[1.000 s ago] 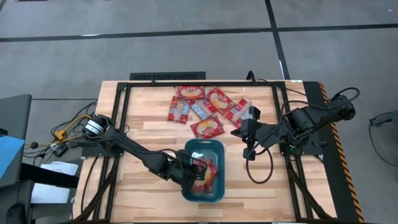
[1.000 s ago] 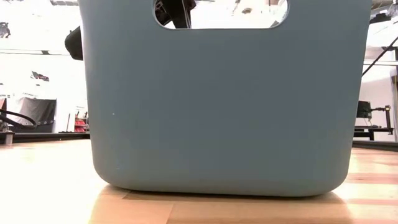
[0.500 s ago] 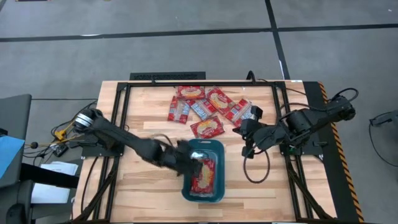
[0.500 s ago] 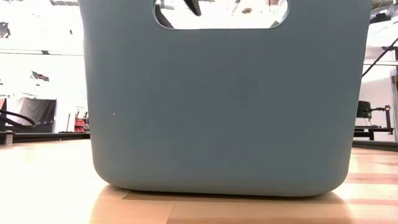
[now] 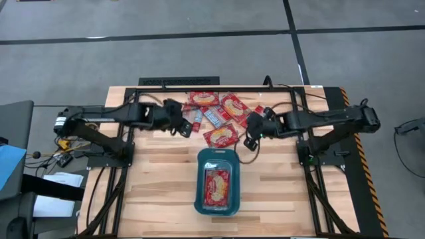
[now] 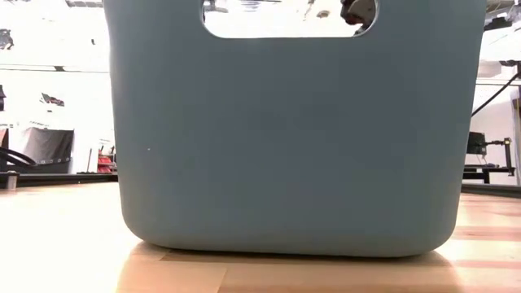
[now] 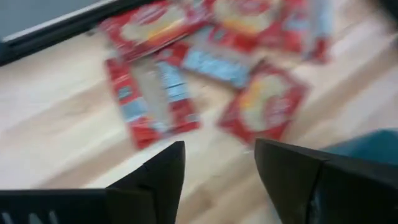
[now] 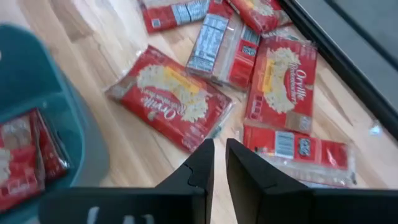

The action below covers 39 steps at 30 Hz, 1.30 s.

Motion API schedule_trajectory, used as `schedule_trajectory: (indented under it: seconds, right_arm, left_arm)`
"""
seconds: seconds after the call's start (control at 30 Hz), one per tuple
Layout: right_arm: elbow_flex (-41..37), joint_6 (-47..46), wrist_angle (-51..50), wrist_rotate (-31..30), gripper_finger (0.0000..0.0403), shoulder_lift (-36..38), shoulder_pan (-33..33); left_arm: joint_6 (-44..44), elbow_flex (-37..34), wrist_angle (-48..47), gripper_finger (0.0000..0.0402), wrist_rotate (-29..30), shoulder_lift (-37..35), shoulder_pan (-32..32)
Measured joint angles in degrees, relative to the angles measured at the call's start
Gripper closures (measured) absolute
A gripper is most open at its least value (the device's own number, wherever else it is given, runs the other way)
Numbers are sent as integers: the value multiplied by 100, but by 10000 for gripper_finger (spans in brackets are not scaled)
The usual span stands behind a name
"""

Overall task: Sort popcorn bags into baskets
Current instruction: Put the red popcorn pack into the blue container

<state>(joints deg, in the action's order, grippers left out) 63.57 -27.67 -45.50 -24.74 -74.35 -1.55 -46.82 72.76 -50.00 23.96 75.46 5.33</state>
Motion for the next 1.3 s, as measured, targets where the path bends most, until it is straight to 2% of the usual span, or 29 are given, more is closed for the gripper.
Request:
schedule_trajectory:
  seconds: [0.2, 0.27, 0.4, 0.47, 0.63, 0.77, 0.97, 1.1, 1.2, 1.3]
  right_arm:
    - [-129, 265, 472, 443, 335, 0, 485]
    - [-129, 311, 464, 499, 335, 0, 543]
    - [-129, 373, 474, 515, 335, 0, 585]
    - [-129, 374, 501, 515, 335, 0, 584]
    - [-129, 373, 515, 517, 335, 1, 580]
    - [-129, 373, 536, 520, 335, 3, 571]
    - [-129, 373, 531, 521, 335, 3, 511]
    - [-129, 373, 531, 523, 335, 3, 438]
    - [-129, 373, 527, 519, 335, 5, 378]
    - [-129, 373, 528, 519, 335, 5, 333]
  left_arm:
    - [520, -1036, 138, 150, -448, 7, 1484]
    - [712, -1427, 555, 130, -720, 4, 1886]
    - [953, -2252, 1944, 110, -1668, 23, 2395]
    - [930, -2614, 2585, 108, -1887, 73, 2514]
    - [954, -3079, 3462, 107, -1925, 377, 2760]
    - [1066, -3065, 3931, 107, -2331, 925, 2843]
    - [1022, -3009, 4424, 107, -2571, 1695, 2860]
    - [997, -2981, 4920, 107, -3178, 2104, 2863]
    - [908, -2980, 5298, 120, -3421, 2394, 2858]
    - [759, -2978, 5513, 155, -3431, 2584, 2858]
